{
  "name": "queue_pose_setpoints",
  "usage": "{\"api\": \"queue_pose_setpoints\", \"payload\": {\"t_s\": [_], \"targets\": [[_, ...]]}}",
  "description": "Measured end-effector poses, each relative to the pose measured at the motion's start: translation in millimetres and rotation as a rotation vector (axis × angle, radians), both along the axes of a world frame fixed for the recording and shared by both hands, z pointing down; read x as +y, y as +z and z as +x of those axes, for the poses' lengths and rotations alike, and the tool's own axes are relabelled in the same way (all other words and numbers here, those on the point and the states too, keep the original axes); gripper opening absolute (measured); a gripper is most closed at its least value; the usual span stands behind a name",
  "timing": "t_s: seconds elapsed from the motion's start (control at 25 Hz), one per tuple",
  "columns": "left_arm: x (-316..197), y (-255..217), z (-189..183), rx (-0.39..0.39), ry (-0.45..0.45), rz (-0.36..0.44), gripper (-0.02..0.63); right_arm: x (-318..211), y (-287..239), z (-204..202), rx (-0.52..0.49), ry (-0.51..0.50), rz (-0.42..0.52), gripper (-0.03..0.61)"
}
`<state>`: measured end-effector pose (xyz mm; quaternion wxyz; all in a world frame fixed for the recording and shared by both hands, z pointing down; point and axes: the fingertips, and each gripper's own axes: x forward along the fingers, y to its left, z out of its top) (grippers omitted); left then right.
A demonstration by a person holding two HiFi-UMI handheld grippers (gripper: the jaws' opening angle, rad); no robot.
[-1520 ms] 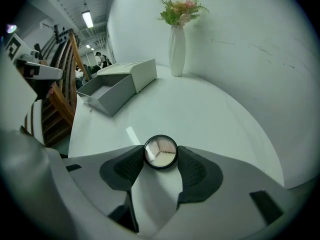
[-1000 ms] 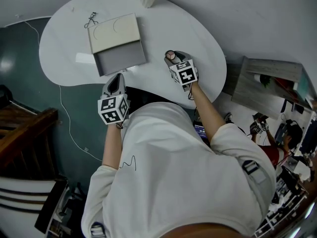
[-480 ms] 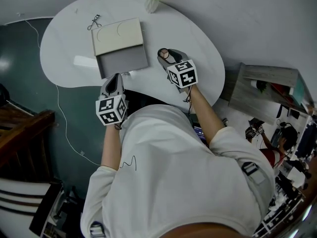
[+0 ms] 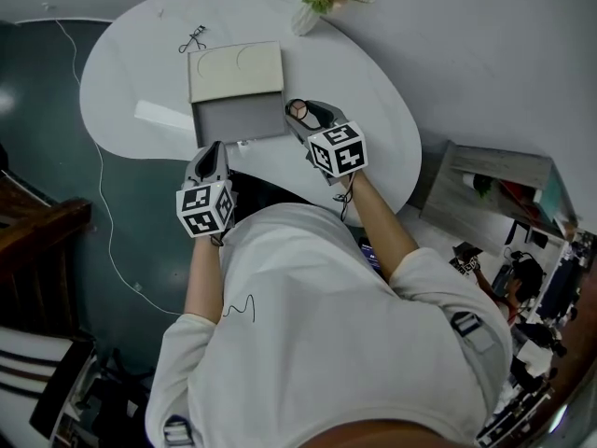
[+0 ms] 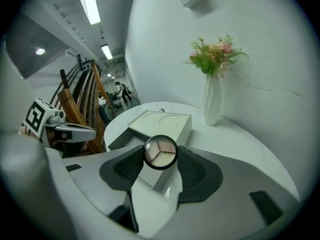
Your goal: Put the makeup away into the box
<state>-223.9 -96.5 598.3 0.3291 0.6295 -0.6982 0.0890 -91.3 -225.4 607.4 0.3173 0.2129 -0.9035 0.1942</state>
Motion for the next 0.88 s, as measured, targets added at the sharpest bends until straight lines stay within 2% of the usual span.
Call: {"api": "queue_pose_setpoints", "payload": {"t_s": [0.52, 0.88], "targets": [[20, 10, -45, 0.024, -0.074, 0.002, 0.021, 21, -8, -58, 0.038, -0.132, 0.025, 0.21], [30, 23, -80, 0.043, -0.104, -0.004, 0.021, 37, 0, -112, 0.068, -0.228, 0.022, 0.21]]}}
